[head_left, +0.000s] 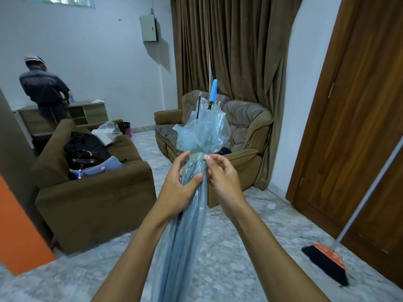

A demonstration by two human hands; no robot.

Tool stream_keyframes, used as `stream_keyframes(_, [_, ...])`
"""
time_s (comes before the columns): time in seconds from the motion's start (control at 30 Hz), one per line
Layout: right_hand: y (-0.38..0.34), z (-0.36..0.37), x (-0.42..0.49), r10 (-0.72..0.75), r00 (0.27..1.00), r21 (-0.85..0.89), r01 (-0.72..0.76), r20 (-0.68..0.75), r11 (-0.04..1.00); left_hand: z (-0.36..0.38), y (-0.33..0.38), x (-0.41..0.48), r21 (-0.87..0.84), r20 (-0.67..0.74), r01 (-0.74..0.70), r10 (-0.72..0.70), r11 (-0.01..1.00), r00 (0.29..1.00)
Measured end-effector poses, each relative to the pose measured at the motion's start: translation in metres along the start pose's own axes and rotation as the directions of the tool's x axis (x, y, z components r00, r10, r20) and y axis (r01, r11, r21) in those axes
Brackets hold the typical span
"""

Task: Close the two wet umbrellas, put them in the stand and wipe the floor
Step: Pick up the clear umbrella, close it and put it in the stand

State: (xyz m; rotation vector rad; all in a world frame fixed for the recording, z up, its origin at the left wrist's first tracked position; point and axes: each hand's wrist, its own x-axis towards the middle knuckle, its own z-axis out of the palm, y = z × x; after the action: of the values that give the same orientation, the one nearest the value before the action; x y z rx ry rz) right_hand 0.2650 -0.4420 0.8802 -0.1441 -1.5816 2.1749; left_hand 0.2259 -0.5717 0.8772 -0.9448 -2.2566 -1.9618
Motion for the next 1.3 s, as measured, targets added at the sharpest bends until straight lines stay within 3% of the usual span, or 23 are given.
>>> stream_keyframes(0.1, [0.007, -0.007, -0.009, 0.033, 0.999, -0.082, -0.032, 0.007, 0.996, 0.007, -0.005, 0.0, -0.116, 0.054, 0.106, -0.1, 0.988, 0.994])
stream_keyframes(0.2, [0.006, -0.018, -0.017, -0.026, 0.997, -0.178, 0.012, -0.078, 0.984, 0.017, -0.004, -0.002, -0.239, 0.108, 0.216, -0.195, 0.947, 0.975])
stream_keyframes(0.33, [-0.003, -0.038, -0.038, -0.095, 0.988, -0.286, 0.057, -0.122, 0.957, 0.037, -0.003, 0.001, -0.297, 0.062, 0.234, -0.226, 0.926, 0.972])
stream_keyframes(0.53, [-0.009, -0.092, -0.075, -0.202, 0.944, -0.48, 0.056, -0.259, 0.876, 0.097, -0.003, -0.006, -0.427, 0.222, 0.364, -0.294, 0.828, 0.93])
stream_keyframes(0.7, [-0.022, -0.158, -0.115, -0.281, 0.879, -0.641, -0.036, -0.386, 0.767, 0.172, 0.006, -0.022, -0.351, 0.421, 0.428, -0.268, 0.832, 0.866])
stream_keyframes(1.1, [-0.098, -0.388, -0.225, -0.344, 0.706, -0.599, -0.141, -0.619, 0.788, 0.431, 0.083, -0.077, -0.224, 0.699, 0.454, -0.183, 0.862, 0.692])
stream_keyframes(1.3, [-0.152, -0.506, -0.28, -0.369, 0.58, -0.557, -0.182, -0.726, 0.811, 0.573, 0.129, -0.11, -0.191, 0.801, 0.428, -0.111, 0.883, 0.588])
